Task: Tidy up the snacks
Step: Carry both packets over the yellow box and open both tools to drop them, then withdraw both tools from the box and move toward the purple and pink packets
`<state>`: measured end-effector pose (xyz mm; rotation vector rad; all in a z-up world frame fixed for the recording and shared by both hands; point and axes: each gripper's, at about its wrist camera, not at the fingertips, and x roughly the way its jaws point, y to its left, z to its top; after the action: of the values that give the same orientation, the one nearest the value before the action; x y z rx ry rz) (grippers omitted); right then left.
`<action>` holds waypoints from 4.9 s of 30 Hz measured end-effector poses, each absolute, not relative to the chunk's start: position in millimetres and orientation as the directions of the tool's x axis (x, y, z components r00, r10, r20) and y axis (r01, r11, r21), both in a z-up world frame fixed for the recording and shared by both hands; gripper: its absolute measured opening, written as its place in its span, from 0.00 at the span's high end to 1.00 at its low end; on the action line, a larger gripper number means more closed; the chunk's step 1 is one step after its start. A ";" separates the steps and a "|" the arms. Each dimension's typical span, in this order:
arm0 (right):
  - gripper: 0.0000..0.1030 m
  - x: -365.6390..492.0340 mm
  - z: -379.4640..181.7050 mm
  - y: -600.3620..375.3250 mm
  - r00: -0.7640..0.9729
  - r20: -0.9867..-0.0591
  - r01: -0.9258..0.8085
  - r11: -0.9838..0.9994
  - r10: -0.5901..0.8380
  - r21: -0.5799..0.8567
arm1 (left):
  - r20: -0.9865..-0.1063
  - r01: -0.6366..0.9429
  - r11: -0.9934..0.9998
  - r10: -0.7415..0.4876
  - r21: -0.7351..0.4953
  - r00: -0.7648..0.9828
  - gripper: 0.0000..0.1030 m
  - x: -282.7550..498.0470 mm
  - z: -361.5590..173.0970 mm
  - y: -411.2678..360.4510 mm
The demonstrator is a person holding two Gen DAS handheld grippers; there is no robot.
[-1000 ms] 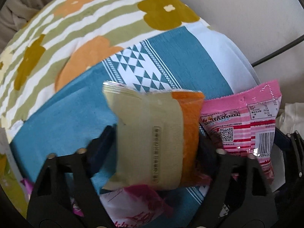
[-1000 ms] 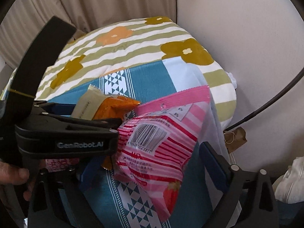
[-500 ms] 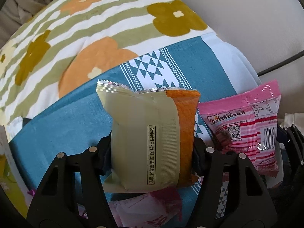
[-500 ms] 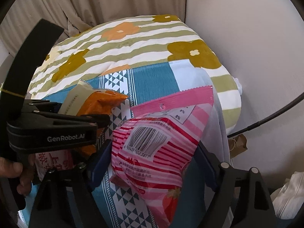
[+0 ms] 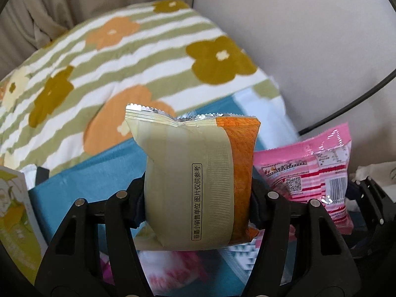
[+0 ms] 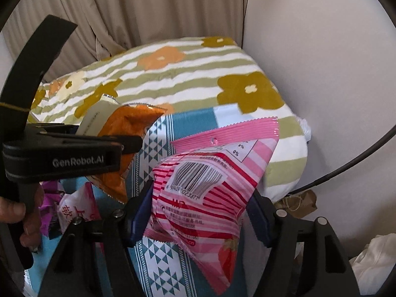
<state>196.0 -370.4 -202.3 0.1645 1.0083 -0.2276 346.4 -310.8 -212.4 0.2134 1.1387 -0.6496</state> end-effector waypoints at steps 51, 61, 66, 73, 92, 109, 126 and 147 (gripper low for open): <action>0.37 253.0 -77.3 -33.1 0.622 -0.723 -0.256 0.951 0.299 0.173 | -0.871 0.110 0.990 -0.133 -0.091 0.474 0.25 335.7 -115.8 143.8; 0.37 281.2 -95.0 -26.9 0.600 -0.761 -0.171 0.969 0.247 0.180 | -0.874 0.164 0.982 -0.159 -0.093 0.459 0.00 333.2 -138.6 155.1; 0.35 299.4 -93.5 -12.7 0.588 -0.772 -0.173 0.970 0.242 0.173 | -0.868 0.163 0.983 -0.155 -0.088 0.472 0.01 329.1 -135.9 161.9; 0.35 327.8 -96.2 12.3 0.577 -0.780 -0.219 0.965 0.244 0.141 | -0.867 0.158 0.984 -0.153 -0.087 0.474 0.01 331.1 -134.6 174.8; 0.01 292.2 -95.1 9.4 0.580 -0.787 -0.211 0.972 0.210 0.105 | -0.843 0.147 0.988 -0.122 -0.051 0.523 0.01 300.9 -119.7 174.3; 0.01 174.7 -16.6 -58.4 0.735 -0.653 -0.177 0.981 0.185 0.080 | -0.728 0.085 0.996 -0.039 0.027 0.685 0.00 184.3 -39.4 111.3; 0.01 67.7 -29.6 -175.6 0.756 -0.649 -0.060 0.996 0.086 0.063 | -0.736 0.144 0.990 -0.090 0.010 0.672 0.00 89.0 -56.1 -17.9; 0.01 96.4 -142.5 -279.8 0.624 -0.777 -0.058 0.997 0.083 0.060 | -0.819 0.166 0.986 -0.084 0.014 0.568 0.00 188.7 -142.3 -141.3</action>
<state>96.4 -279.8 -142.5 0.0300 0.8939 0.0807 188.7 -141.3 -142.3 0.0934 0.9558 -0.1470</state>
